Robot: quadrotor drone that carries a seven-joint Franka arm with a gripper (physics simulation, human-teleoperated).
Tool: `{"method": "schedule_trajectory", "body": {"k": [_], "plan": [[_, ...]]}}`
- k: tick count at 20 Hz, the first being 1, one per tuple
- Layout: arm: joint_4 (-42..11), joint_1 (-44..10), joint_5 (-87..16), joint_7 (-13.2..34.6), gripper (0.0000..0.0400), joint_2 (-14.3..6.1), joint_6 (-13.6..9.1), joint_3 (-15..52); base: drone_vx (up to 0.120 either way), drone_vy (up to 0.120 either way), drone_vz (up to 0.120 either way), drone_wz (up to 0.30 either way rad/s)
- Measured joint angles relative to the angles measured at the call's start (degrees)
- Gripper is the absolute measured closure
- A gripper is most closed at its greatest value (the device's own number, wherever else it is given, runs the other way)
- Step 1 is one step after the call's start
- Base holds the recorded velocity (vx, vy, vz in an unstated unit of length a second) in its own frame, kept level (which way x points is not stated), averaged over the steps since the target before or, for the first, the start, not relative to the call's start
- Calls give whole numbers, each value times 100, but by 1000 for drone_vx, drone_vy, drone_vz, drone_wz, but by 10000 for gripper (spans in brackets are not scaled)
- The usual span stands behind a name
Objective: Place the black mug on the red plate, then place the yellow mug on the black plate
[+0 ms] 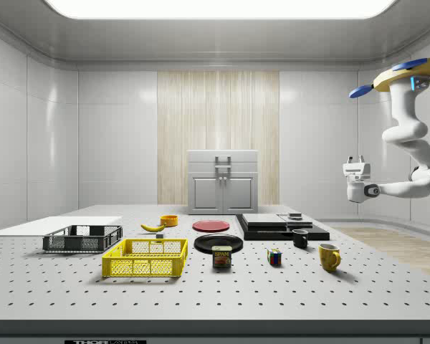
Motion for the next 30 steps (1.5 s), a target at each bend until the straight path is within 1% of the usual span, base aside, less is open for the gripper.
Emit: {"method": "schedule_trajectory", "body": {"k": [2, 7, 10, 13, 19, 22, 30], "plan": [[239, -6, 2, -4, 0, 20, -210, 3, 20, 0, 0, 0], [855, -18, 7, -10, 0, 186, -637, 9, 120, 0, 0, 0], [1183, -23, 9, -12, 0, 306, -832, 13, 120, 0, 0, 0], [1419, -27, 10, -13, 0, 396, -964, 15, 120, 0, 0, 0], [1641, -34, 13, -16, 0, 478, -1078, 19, 120, -7, 0, 0], [1678, -36, 13, -17, 0, 488, -1092, 21, 120, -93, 0, 0], [1692, -42, 14, -20, 0, 480, -1079, 25, 120, 0, 0, 0]]}}
